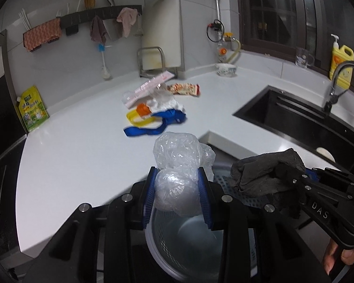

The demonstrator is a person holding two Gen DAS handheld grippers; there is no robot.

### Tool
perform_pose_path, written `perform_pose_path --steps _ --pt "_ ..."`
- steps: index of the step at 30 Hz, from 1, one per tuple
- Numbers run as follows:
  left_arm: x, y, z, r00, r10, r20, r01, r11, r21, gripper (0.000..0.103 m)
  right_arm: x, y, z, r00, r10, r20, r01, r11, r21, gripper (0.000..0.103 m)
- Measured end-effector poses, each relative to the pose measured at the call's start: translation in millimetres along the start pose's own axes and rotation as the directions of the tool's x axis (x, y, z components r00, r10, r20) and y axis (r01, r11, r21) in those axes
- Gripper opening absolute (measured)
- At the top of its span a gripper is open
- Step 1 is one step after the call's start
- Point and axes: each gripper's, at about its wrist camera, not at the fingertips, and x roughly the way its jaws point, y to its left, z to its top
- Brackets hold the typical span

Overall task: Collect trash
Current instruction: 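Carry both held items over the trash bin and open both tools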

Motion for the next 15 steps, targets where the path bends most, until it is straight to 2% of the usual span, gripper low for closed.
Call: perform_pose_path --steps 4,8,9,10,12,13,14,15 --pt "3 -4 -13 0.999 -0.023 -0.047 0.023 1.0 0.001 0.034 -1 0 -14 1.0 0.007 -0.029 -0.007 1.0 0.011 0.013" --pt "2 -6 -20 0.998 -0.024 -0.058 0.025 1.0 0.009 0.037 -2 1 -19 0.999 0.01 -0.037 -0.01 1.0 0.007 0.013" --pt "0 -5 -21 0.998 -0.03 -0.056 0.031 1.0 0.005 0.04 -3 0 -20 0.999 0.015 -0.036 -0.015 1.0 0.008 0.013" --pt "-2 -4 -22 0.998 -0.033 -0.052 0.033 0.999 0.001 0.053 -4 0 -20 0.999 0.017 -0.034 -0.017 1.0 0.009 0.014" --pt "-7 -3 -23 0.999 -0.018 -0.032 0.018 1.0 -0.003 0.072 -7 1 -20 1.0 0.012 -0.028 -0.011 1.0 0.004 0.024" --pt "-11 -3 -23 1.0 -0.007 -0.018 0.007 1.0 -0.004 0.074 -8 1 -19 1.0 0.009 -0.017 -0.009 1.0 0.003 0.042" --pt "-13 -2 -22 1.0 -0.005 -0.014 0.005 1.0 -0.005 0.074 -12 1 -19 1.0 0.006 0.002 -0.006 1.0 0.004 0.053" --pt "-15 -1 -22 1.0 -0.003 -0.014 0.002 1.0 -0.007 0.075 -17 1 -19 1.0 -0.001 0.026 0.001 1.0 0.005 0.053"
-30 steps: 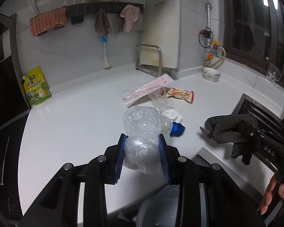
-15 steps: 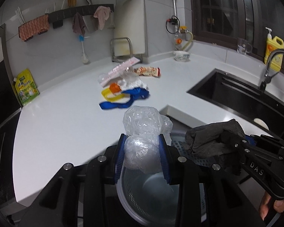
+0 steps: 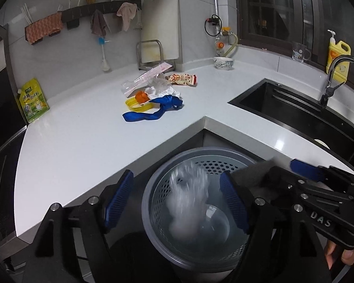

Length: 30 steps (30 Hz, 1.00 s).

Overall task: Collect trash
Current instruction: 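Carry both held items over the trash bin and open both tools, then move both tools back toward the remaining trash on the counter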

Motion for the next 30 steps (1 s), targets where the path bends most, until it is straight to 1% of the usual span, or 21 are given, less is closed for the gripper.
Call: perform_pose_path --steps 3,7,12,15,18,20,24,28,30 --pt "-4 3 0 1.0 0.005 0.001 -0.005 1.0 -0.015 0.079 -5 -2 2 1.0 -0.012 0.013 0.012 1.0 0.003 0.053" --pt "-9 7 0 1.0 0.012 0.005 -0.012 1.0 -0.028 0.084 -8 -7 0 1.0 0.0 0.013 0.0 1.0 0.025 0.053" --pt "-12 16 0 1.0 0.017 0.002 -0.017 0.998 -0.059 0.084 -11 -7 -1 1.0 0.006 0.012 -0.006 1.0 0.028 0.053" --pt "-15 20 -1 1.0 0.015 0.0 -0.015 0.997 -0.073 0.084 -16 -4 -1 1.0 0.012 0.024 -0.013 1.0 0.027 0.058" --pt "-17 19 -3 1.0 0.019 0.0 -0.019 0.997 -0.069 0.085 -21 -1 -2 0.999 0.018 0.029 -0.018 1.0 0.017 0.058" --pt "-19 19 -4 1.0 0.019 -0.001 -0.019 0.998 -0.065 0.084 -24 1 -1 0.999 0.007 0.035 -0.007 1.0 0.004 0.058" --pt "-26 21 0 1.0 0.025 0.016 -0.024 0.998 -0.063 0.085 -30 3 2 0.999 -0.003 0.039 0.003 1.0 0.003 0.058" --pt "-36 28 3 0.999 0.035 0.036 -0.032 0.996 -0.081 0.085 -36 5 5 0.999 -0.004 0.049 0.004 1.0 0.001 0.058" --pt "-41 33 3 0.998 0.046 0.044 -0.042 0.995 -0.09 0.087 -39 6 6 0.998 -0.002 0.057 0.002 1.0 -0.001 0.058"
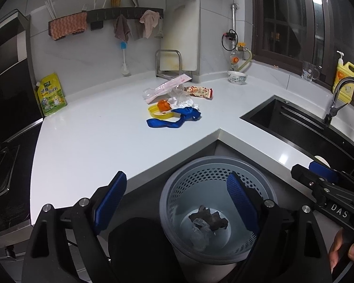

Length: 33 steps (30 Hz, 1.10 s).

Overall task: Collect trash
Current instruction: 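Move both tools back toward the remaining trash on the counter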

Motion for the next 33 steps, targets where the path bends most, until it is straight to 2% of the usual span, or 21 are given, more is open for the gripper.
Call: perform_pose_path --steps 17,26,33 --pt "-8 20 4 1.0 0.012 0.005 -0.012 0.999 -0.039 0.088 -15 20 7 1.0 0.006 0.024 -0.005 0.999 -0.048 0.06" --pt "15 27 2 0.999 0.004 -0.041 -0.006 0.998 -0.06 0.089 -1 20 8 1.0 0.019 0.002 -0.019 0.999 -0.04 0.062" --pt "49 38 12 0.997 0.016 -0.073 -0.022 0.996 -0.088 0.089 32 14 24 1.0 0.029 -0.003 -0.029 0.999 -0.044 0.063"
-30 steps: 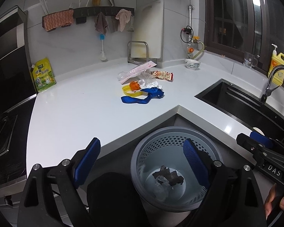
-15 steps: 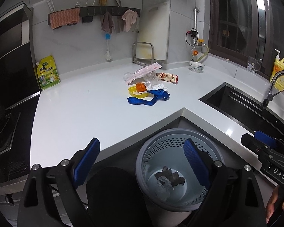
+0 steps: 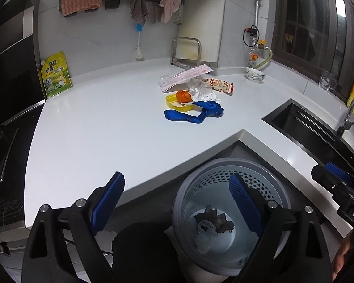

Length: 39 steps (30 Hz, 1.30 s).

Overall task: Collect trash
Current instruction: 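Move both tools back toward the remaining trash on the counter, then grasp the blue strap with the right tool and lift it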

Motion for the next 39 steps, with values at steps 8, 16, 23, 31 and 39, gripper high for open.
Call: perform_pose_path --steps 8,16,23,31,39 --pt "39 7 30 0.999 0.032 -0.009 -0.032 0.999 0.0 0.089 53 -7 23 0.999 0.022 -0.035 -0.022 1.0 0.005 0.063" --pt "74 18 62 0.998 0.057 -0.01 -0.057 0.998 0.005 0.089 110 4 51 0.996 0.051 -0.07 -0.054 0.998 -0.031 0.063" --pt "100 31 79 0.998 0.066 -0.02 -0.066 0.998 -0.001 0.089 158 22 71 0.991 0.081 -0.109 -0.088 0.994 -0.06 0.063" --pt "127 43 86 0.997 0.058 -0.049 -0.06 0.998 -0.029 0.089 210 39 97 0.986 0.07 -0.152 -0.089 0.989 -0.116 0.066" --pt "138 48 90 0.997 0.049 -0.056 -0.051 0.998 -0.048 0.089 247 53 111 0.982 0.059 -0.179 -0.081 0.99 -0.119 0.066"
